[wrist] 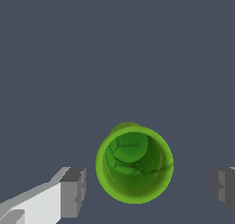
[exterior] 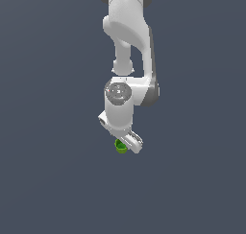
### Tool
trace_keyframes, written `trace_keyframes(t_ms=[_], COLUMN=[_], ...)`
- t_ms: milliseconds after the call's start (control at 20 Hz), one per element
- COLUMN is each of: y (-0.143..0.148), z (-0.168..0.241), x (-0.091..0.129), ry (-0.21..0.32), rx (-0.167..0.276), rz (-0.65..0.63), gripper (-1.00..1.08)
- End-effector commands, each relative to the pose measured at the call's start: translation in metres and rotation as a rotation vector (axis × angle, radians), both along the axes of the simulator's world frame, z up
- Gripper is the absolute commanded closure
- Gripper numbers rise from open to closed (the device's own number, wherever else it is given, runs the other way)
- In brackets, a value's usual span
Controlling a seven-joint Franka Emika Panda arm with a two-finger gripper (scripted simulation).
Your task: Pick up the object and move it to a goal position.
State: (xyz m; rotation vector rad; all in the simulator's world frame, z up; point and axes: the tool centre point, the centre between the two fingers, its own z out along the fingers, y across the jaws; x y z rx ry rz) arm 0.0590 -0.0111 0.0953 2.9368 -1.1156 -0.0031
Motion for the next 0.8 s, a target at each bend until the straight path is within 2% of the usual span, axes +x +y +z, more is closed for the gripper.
trace_keyframes(t_ms=[0, 400, 750], y=[0.000, 0.001, 0.000], z=[-0.002, -0.009, -0.043], x=[0.002, 0.002, 0.001], ry=[-0.001, -0.001, -0.002], rx=[-0.001, -0.001, -0.001], rz=[-0.017, -0.020, -0.023], gripper=[-0.92, -0.92, -0.92])
